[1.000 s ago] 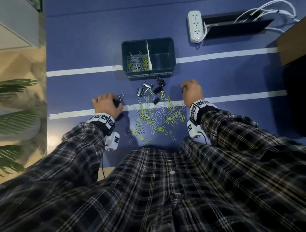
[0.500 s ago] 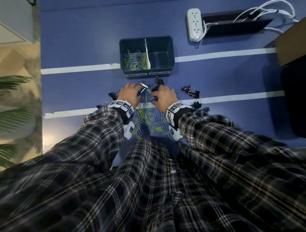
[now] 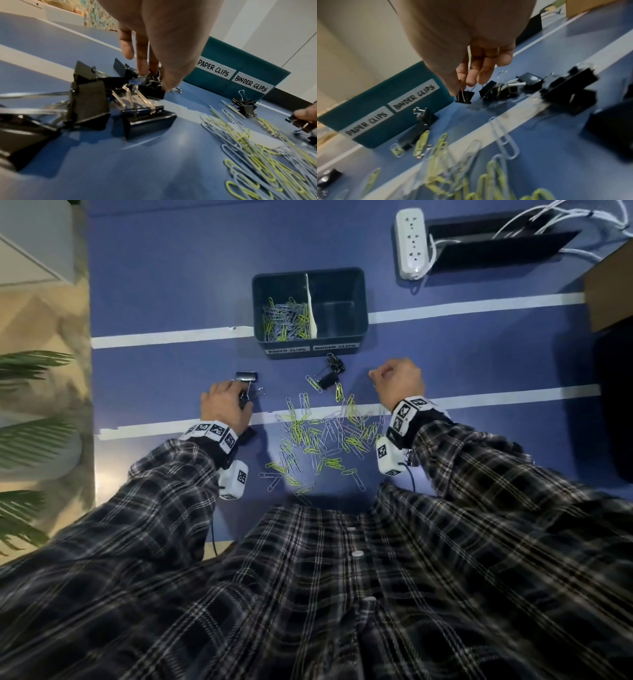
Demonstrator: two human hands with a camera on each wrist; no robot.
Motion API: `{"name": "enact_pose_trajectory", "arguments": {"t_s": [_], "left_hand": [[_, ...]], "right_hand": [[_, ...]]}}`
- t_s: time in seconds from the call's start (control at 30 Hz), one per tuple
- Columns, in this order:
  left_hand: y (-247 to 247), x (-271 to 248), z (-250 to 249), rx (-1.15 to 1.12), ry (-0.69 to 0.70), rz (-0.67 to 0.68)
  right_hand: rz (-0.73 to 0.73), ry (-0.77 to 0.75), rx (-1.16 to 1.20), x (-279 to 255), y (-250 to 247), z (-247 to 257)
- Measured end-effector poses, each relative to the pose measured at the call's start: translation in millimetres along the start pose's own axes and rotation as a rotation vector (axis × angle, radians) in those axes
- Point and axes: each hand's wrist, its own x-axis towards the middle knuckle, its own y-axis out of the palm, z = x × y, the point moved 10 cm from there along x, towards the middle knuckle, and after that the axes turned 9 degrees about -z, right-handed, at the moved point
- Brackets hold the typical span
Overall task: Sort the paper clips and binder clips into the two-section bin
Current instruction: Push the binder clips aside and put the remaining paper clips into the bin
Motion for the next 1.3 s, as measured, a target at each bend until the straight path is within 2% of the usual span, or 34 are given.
{"name": "enact_pose_trajectory", "arguments": {"t_s": [0.1, 0.17, 0.2, 0.27, 0.33, 0.4, 0.47, 0.53, 0.9, 1.07, 1.1, 1.17, 1.23, 1.3], "left_hand": [[-7.5, 0.6, -8.7, 0.032, -0.029, -0.073], [-14.0, 1.1, -28.8, 0.029, 0.018, -0.127], [-13.1, 1.6, -44.0, 0.017, 0.072, -0.112], [-3.8, 1.3, -80.3, -0.034, 0.214, -0.020], [8.1, -0.7, -115.3, -0.059, 0.339, 0.091], [22.8, -2.8, -138.9, -0.016, 0.395, 0.204], [35.5, -4.3, -148.2, 0.043, 0.400, 0.298], [40.7, -5.2, -149.6, 0.086, 0.410, 0.324], [42.9, -48.4, -137.5, 0.037, 0.421, 0.286], [36.9, -55.2, -141.2, -0.027, 0.450, 0.231], [33.4, -54.0, -139.7, -0.039, 0.443, 0.201], [27.1, -52.4, -132.9, -0.042, 0.413, 0.150], [24.5, -52.4, -121.5, -0.048, 0.366, 0.136], [24.0, -54.3, -107.6, -0.056, 0.321, 0.139]], "right_hand": [[-0.010, -0.101, -0.128, 5.0, -0.9, 1.7], [-0.048, -0.209, -0.192, 2.1, -2.3, 14.3], [-0.062, -0.272, -0.188, -1.7, -1.7, 25.2], [-0.052, -0.450, -0.135, -14.9, 7.6, 55.5], [0.041, -0.637, -0.139, -34.7, 27.3, 87.9], [0.159, -0.735, -0.218, -51.6, 49.6, 103.9], [0.217, -0.698, -0.301, -55.4, 62.5, 99.5], [0.187, -0.611, -0.317, -49.6, 58.4, 87.5], [0.021, -0.397, -0.253, -7.5, 11.2, 23.5], [-0.170, -0.375, -0.128, -16.6, -15.5, 17.9], [-0.160, -0.381, -0.122, -22.1, -14.1, 20.3], [-0.039, -0.426, -0.180, -37.9, 2.8, 24.7], [0.094, -0.492, -0.278, -58.7, 22.0, 26.0], [0.154, -0.534, -0.347, -75.7, 34.4, 24.3]]}}
